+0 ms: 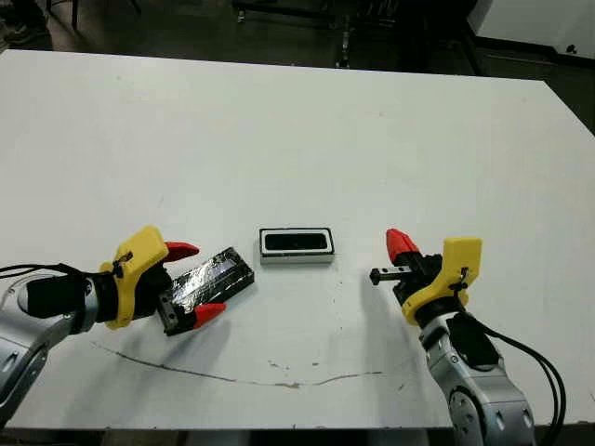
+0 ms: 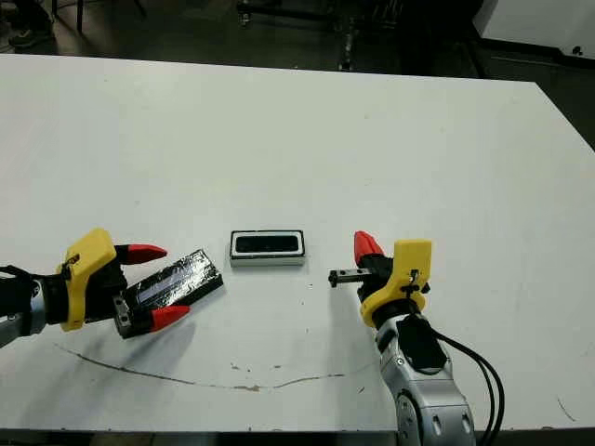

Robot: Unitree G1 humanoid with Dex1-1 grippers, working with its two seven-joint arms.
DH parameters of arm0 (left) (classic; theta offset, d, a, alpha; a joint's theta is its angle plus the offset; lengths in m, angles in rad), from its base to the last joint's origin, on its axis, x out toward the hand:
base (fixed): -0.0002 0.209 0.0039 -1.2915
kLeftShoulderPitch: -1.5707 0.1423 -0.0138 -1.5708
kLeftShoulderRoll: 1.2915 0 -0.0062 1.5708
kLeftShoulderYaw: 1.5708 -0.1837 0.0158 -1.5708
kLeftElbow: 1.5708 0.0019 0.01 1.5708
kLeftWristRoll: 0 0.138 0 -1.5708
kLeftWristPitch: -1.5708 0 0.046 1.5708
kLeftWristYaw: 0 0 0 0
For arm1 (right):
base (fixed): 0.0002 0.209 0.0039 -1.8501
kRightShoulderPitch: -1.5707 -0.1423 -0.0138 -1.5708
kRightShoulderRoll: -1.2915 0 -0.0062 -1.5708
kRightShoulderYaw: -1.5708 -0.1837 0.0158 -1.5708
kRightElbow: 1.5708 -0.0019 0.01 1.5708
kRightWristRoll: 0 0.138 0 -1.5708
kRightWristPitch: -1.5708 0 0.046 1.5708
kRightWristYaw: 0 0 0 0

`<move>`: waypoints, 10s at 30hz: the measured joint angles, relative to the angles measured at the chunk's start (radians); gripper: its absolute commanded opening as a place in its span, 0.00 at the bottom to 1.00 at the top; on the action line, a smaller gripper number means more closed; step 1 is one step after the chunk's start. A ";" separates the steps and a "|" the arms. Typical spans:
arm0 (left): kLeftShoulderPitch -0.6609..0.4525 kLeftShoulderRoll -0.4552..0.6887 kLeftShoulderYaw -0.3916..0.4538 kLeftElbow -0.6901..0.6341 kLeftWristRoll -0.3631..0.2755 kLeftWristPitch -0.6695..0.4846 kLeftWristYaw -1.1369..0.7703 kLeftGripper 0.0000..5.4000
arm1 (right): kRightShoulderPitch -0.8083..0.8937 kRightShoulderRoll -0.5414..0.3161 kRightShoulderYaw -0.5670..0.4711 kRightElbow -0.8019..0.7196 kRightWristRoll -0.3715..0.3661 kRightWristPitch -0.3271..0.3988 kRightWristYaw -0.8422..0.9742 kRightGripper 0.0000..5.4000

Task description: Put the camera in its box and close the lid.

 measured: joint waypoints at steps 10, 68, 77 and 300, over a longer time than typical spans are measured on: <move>0.017 0.000 -0.007 -0.008 0.032 0.000 0.016 1.00 | 0.005 0.001 0.002 0.002 0.001 -0.004 -0.001 0.00; -0.018 0.103 -0.026 -0.046 0.058 0.059 -0.047 0.59 | 0.023 0.000 0.020 0.006 0.000 -0.010 -0.003 0.00; -0.195 0.054 0.033 0.085 0.007 0.028 -0.051 0.59 | 0.023 -0.002 0.020 0.009 -0.004 -0.010 -0.003 0.00; -0.810 -0.522 -0.540 0.971 0.632 -0.419 -0.170 1.00 | 0.080 -0.006 0.036 -0.001 0.001 -0.031 -0.005 0.00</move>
